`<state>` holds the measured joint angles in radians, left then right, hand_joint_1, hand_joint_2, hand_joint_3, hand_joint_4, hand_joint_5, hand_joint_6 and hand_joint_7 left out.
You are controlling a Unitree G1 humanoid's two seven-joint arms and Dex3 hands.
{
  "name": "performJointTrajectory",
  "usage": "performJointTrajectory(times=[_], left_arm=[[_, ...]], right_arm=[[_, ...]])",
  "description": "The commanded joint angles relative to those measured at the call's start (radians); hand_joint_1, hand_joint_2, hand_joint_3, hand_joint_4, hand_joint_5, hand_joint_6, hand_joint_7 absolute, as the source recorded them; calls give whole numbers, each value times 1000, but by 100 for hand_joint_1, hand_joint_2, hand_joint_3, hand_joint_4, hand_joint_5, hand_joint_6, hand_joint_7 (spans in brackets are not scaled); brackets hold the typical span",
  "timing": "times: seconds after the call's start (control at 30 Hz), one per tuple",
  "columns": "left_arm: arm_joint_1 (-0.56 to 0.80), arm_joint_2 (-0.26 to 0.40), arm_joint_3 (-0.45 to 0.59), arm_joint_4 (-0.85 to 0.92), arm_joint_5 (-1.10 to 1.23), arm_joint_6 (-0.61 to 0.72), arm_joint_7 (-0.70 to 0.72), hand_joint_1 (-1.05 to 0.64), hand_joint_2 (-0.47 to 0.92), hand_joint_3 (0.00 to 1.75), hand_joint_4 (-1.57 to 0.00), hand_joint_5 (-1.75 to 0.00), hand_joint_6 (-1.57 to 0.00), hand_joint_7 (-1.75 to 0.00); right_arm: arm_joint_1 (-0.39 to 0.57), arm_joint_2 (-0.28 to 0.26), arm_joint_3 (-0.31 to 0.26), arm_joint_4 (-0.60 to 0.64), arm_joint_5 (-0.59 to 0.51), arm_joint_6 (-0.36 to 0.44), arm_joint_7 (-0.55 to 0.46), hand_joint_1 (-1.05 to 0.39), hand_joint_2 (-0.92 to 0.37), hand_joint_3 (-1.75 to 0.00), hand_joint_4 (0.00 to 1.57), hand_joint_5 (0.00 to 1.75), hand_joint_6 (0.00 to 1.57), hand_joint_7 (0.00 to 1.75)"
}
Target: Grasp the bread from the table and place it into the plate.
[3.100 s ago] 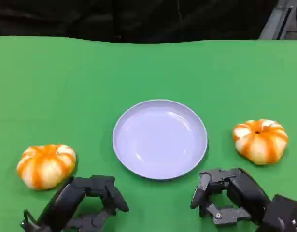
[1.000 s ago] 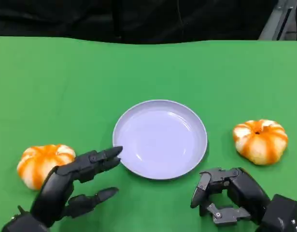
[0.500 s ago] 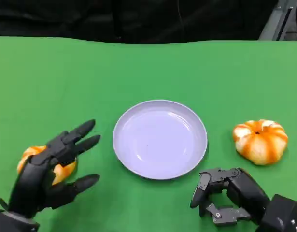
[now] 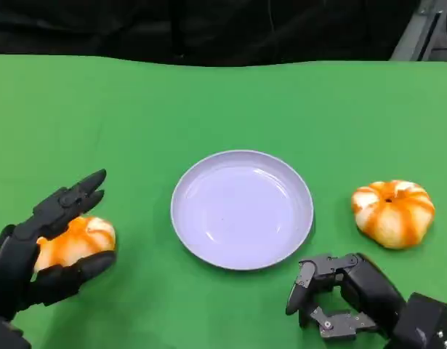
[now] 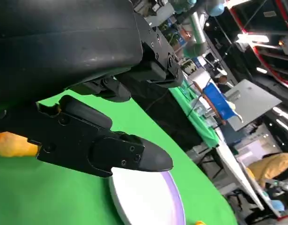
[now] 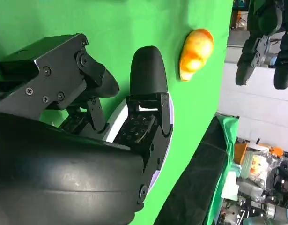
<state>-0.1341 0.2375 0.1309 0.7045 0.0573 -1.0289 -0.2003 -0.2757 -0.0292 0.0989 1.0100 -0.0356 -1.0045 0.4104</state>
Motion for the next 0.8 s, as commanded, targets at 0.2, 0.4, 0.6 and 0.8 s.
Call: performJointTrajectory(times=[0.2,0.4,0.6,0.8], left_arm=[[-4,94,0,42,261,30,259,-72,92,25,-47,0,-43,-1],[3,154,-51,-2,481,153,445,-80,92,28,-39,0,-48,-2],[11,174,-108,-34,550,234,541,-84,92,27,-35,0,-51,-2],[12,198,-159,-51,580,311,575,-85,92,26,-34,0,-52,-2]], right_arm=[[-6,-15,-3,0,-8,-1,-13,16,-57,-108,100,137,97,107],[-1,-15,-4,-6,-2,4,-8,17,-57,-108,99,137,98,107],[0,-18,-5,-4,-7,-6,-12,18,-56,-110,99,138,97,107],[3,-15,-3,-11,-6,2,-10,18,-57,-109,99,138,97,108]])
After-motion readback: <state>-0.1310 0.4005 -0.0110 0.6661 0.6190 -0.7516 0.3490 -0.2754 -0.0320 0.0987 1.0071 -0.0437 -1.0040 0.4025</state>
